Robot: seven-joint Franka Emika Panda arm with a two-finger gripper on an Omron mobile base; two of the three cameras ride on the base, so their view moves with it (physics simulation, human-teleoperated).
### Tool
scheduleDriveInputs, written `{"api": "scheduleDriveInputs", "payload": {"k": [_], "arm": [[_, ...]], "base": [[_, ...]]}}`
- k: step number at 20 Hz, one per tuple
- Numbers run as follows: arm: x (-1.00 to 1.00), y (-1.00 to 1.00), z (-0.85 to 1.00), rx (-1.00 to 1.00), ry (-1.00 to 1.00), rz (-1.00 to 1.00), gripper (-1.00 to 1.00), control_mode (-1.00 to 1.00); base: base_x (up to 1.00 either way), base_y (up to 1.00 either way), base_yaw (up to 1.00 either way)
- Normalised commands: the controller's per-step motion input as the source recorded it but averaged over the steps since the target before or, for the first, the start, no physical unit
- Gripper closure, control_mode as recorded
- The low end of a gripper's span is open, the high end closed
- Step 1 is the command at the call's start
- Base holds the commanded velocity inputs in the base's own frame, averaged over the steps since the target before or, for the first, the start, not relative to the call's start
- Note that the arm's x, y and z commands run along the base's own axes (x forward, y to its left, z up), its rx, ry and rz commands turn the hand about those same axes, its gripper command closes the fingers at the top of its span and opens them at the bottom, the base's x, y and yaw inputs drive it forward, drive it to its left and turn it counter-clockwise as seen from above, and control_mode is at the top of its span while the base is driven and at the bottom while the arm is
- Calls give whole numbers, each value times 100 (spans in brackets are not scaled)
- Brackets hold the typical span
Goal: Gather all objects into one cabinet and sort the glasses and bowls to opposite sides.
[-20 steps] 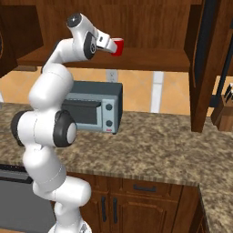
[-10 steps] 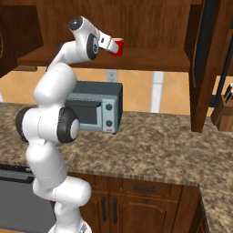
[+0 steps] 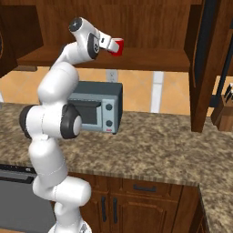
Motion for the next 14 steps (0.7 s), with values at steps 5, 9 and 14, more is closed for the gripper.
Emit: {"api": "scheduleDriveInputs", "payload": {"k": [5, 9, 14], "arm": [[3, -1, 0, -2, 0, -3, -100, -100], [17, -1, 0, -1, 0, -7, -100, -100], [23, 0, -3, 0, 0, -10, -100, -100]], "base": [[0, 0, 0], [0, 0, 0], [0, 0, 0]]}}
